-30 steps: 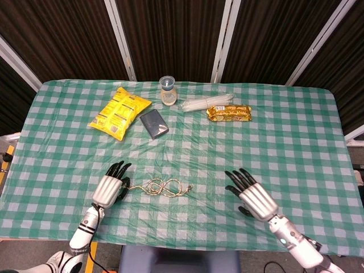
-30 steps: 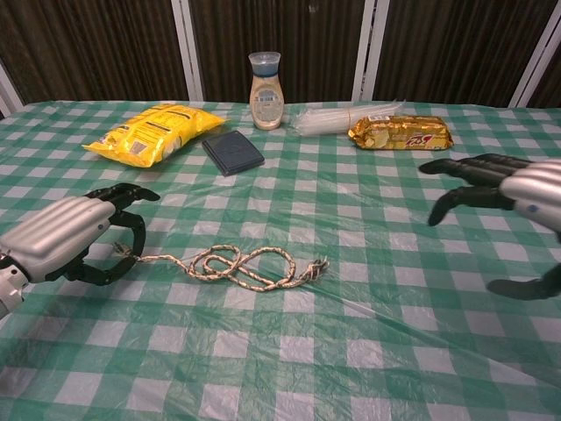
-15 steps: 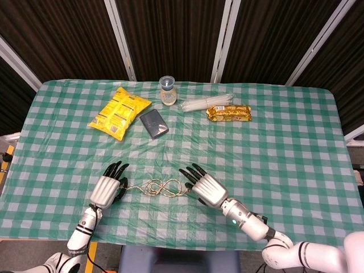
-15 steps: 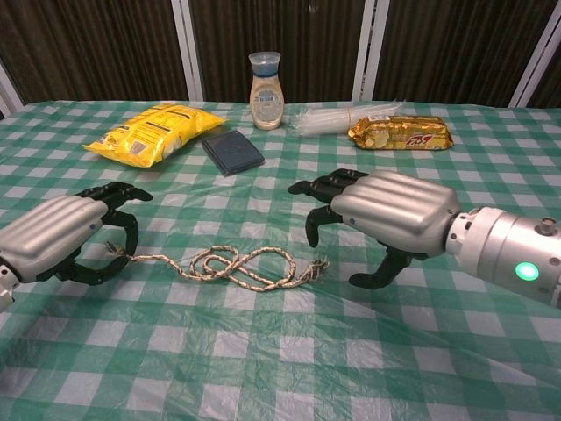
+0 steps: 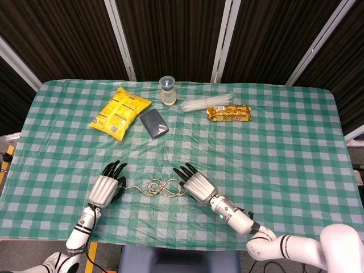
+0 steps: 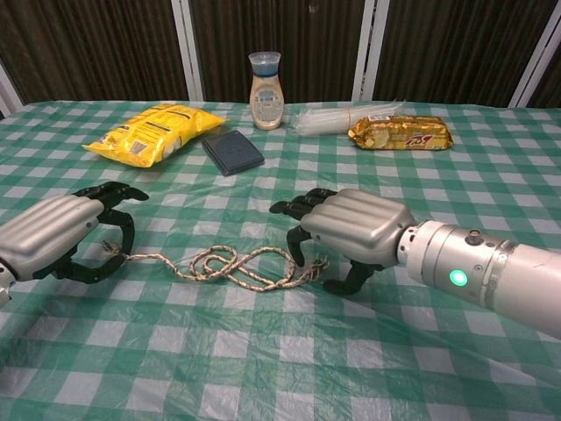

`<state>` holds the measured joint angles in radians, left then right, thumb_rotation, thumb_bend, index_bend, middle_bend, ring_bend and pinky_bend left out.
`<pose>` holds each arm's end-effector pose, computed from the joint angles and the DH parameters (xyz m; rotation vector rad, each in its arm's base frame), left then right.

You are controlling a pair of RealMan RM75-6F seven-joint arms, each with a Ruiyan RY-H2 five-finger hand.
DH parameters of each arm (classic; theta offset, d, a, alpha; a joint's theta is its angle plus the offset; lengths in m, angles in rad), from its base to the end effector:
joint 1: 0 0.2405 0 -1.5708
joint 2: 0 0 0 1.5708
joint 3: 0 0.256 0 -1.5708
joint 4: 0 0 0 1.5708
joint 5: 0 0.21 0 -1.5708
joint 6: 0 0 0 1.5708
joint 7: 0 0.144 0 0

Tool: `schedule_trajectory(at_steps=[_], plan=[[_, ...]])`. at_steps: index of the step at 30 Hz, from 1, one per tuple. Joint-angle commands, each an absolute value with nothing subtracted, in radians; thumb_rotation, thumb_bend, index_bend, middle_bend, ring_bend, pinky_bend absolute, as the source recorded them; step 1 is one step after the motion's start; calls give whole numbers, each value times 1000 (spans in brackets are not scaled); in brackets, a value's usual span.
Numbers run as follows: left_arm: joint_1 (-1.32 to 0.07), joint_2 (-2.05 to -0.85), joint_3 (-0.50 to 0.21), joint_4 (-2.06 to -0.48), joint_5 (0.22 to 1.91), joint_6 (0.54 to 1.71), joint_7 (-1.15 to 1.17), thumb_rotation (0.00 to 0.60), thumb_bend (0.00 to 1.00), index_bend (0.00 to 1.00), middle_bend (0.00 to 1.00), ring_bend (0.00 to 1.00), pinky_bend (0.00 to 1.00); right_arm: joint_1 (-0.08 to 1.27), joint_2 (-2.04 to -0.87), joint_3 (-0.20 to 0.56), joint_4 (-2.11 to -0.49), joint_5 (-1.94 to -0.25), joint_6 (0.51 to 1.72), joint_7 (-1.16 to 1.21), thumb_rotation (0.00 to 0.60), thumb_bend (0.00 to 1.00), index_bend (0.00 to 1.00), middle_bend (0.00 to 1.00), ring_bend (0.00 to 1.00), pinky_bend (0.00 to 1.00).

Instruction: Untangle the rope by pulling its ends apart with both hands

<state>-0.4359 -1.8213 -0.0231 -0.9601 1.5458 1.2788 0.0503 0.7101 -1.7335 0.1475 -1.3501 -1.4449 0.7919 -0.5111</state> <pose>-0.2486 0.2730 -0.0539 -1.7654 -0.7965 -1.0073 -0.1228 -0.2965 -0.0929 2.2647 -0.5633 0.8295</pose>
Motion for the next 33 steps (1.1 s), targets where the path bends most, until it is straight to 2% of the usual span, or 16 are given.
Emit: schedule_trajectory(at_steps=[1, 5, 13, 22, 33], plan=[[-435, -1820, -24, -959, 1544, 1279, 48, 600, 463, 611, 113, 4, 137, 717, -1743, 142, -1341, -1433, 797, -516, 600, 405, 517, 0, 0, 0], [-435, -1818, -26, -957, 1541, 1277, 41, 600, 462, 612, 113, 8, 138, 730, -1761, 140, -1321, -1411, 794, -523, 600, 405, 524, 0, 0, 0], [-436, -1817, -24, -950, 1542, 1275, 29, 600, 463, 611, 113, 9, 138, 741, -1783, 130, -1291, -1398, 823, -526, 600, 451, 647, 1, 0, 0], [-437, -1818, -24, -941, 1541, 1271, 19, 600, 462, 610, 113, 9, 138, 752, -1798, 120, -1273, -1376, 835, -535, 600, 520, 705, 44, 0, 0], [-439, -1813, -32, -934, 1537, 1277, 14, 600, 461, 609, 113, 9, 138, 752, -1785, 120, -1280, -1362, 869, -519, 600, 550, 805, 94, 0, 0]])
